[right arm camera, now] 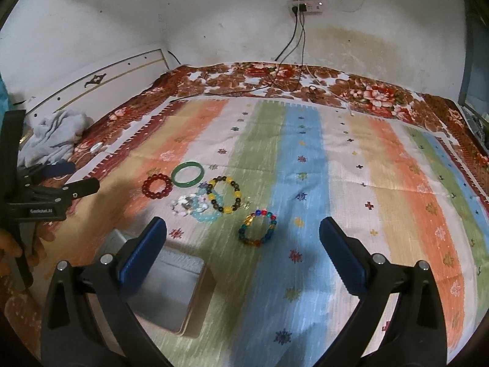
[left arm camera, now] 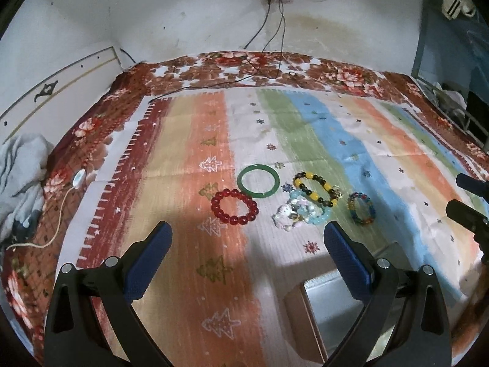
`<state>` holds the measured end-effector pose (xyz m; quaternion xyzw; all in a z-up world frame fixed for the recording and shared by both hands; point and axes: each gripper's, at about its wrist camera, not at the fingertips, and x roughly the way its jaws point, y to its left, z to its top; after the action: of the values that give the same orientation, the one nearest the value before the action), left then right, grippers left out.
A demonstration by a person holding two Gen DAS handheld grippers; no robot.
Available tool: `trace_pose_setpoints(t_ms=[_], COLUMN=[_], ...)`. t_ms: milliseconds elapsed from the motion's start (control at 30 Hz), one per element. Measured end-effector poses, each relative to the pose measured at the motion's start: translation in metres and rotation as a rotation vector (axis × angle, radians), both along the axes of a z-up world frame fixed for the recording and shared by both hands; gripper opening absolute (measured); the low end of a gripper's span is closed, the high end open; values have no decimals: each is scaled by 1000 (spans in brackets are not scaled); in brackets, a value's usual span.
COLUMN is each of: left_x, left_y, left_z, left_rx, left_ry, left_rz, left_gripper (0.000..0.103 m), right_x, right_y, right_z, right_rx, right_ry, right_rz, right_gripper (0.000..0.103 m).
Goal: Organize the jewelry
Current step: 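Move both grippers toward the bracelets lying beside the silver tin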
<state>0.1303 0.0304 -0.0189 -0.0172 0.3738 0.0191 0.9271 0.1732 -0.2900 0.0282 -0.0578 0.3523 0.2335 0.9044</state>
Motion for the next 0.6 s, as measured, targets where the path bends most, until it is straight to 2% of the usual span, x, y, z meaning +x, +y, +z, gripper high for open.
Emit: trace_pose_setpoints(t_ms=[133, 400, 600], left_x=[12, 33, 48], left_y=[0, 12, 14], left_z=[-2, -5, -10], left_rx=[22, -3, 29], left_ry=[7, 46, 71], left_rz=[5, 36, 70], left_gripper=[98, 98, 97], right_x=[14, 40, 56], right_y=[1, -1, 0], right_z=[-3, -14, -20], right_rx=[-14, -21, -27], right_ry=[9, 63, 90], right_rz=[-26, -52, -60], right_gripper=[98, 98, 98])
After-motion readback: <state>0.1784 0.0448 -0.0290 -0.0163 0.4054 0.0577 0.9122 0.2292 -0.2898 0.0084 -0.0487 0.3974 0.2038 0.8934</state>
